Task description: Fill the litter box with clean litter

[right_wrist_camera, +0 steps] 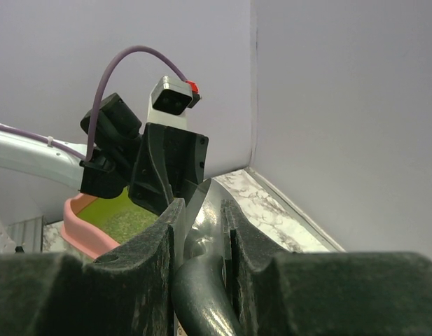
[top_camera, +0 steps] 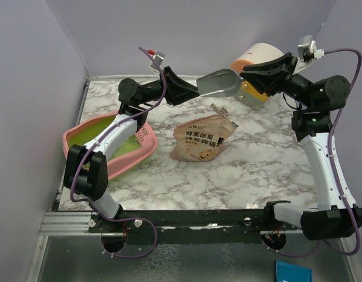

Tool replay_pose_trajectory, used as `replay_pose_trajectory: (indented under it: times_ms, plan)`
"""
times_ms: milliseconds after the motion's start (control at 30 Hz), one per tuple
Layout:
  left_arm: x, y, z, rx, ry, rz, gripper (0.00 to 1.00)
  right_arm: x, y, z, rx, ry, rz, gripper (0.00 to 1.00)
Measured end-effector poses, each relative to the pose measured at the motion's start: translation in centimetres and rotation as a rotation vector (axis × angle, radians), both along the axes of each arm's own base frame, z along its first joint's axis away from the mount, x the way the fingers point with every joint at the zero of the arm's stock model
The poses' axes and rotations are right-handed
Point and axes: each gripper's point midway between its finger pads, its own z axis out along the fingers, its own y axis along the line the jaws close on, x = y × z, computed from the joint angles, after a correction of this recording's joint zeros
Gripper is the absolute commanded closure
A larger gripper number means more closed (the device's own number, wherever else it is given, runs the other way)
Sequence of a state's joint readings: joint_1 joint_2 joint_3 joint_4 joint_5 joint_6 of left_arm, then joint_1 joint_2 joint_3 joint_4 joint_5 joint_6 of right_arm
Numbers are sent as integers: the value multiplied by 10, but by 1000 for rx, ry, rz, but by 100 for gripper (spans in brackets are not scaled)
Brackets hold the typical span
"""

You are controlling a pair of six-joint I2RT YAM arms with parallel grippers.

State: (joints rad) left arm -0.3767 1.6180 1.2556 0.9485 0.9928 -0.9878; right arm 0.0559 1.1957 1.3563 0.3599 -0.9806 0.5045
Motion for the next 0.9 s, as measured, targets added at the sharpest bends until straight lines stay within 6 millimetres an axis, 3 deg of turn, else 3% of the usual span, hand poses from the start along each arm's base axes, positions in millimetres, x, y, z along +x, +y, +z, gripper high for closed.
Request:
replay_pose_trajectory:
  times_ms: [233,300,467,600,700,800,900]
  plan:
    - [-3,-14,19,-23,-43,-18,59,-4,0,3,4,-4,4,99]
    - [-4,-17,23,-28,-53,-23,67,-4,0,2,6,1,5,99]
    - [-2,-22,24,-36,-46,-16,100,-3,1,-3,9,17,11,99]
    - [4,-26,18,-38,6,-6,100,-2,1,-5,4,2,9,99]
    - [5,-27,18,-41,25,-3,100,-1,0,-6,5,7,9,87]
    - [7,-26,15,-47,47,4,100,2,1,-7,4,21,8,68]
    - [11,-23,6,-52,90,17,100,13,2,-11,-2,68,11,55]
